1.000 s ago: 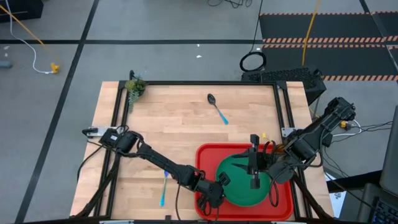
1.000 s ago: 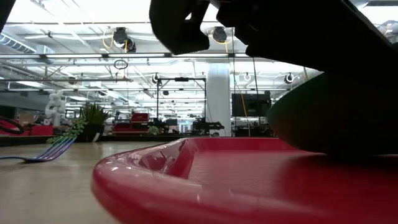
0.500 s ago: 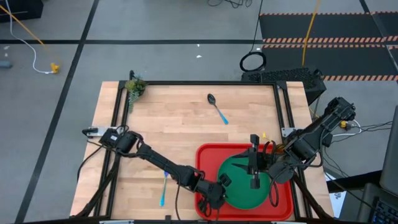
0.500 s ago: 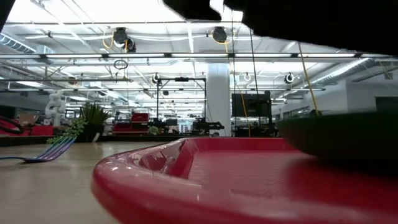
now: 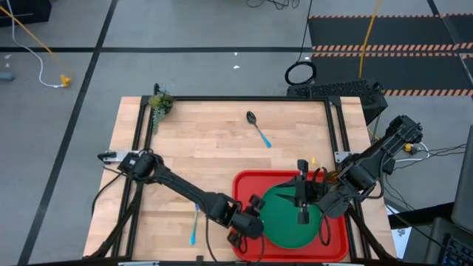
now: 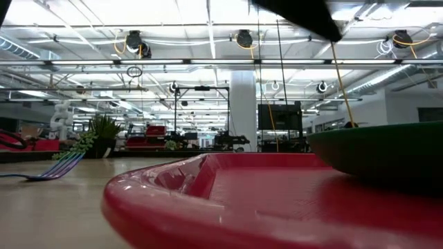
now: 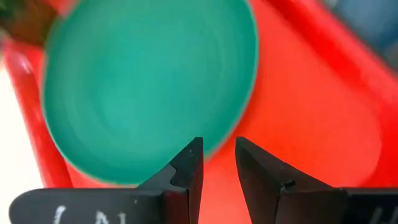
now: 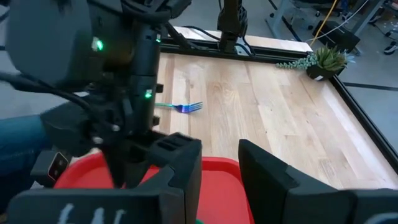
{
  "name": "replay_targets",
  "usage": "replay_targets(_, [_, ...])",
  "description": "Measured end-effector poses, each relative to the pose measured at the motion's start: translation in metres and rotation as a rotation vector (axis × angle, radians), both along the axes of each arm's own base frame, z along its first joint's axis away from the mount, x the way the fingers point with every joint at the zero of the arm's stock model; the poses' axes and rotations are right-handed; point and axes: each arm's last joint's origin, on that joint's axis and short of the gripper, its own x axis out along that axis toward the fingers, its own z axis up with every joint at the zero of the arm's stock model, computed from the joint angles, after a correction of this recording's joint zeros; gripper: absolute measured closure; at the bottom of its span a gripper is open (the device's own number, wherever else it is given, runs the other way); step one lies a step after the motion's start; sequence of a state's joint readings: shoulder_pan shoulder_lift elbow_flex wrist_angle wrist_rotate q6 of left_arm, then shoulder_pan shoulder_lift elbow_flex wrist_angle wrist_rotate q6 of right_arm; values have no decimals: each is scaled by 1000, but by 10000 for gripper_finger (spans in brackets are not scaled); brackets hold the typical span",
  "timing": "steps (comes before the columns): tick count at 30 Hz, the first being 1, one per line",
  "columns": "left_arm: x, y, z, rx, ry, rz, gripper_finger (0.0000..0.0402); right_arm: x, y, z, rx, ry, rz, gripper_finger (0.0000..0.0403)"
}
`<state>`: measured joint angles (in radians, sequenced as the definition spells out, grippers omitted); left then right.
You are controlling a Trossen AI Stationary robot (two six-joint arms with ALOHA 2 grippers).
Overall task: Pick and place plate/cup/fork/spoon on tray
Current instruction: Put the green plate on the red tray to the bottom left of the green cup
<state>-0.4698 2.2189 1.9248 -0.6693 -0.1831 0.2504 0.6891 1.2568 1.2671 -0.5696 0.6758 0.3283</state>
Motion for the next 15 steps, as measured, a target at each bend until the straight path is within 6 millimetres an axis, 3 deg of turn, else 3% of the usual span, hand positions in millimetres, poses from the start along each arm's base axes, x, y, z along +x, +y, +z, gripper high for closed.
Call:
replay_targets(8, [-4,7,-28,44,87,70,305,0,0,-1,-5,6,1,303])
replay_targets(15, [5,18,-40,-4,21,137,305,0,0,-1,-7,9,1,303])
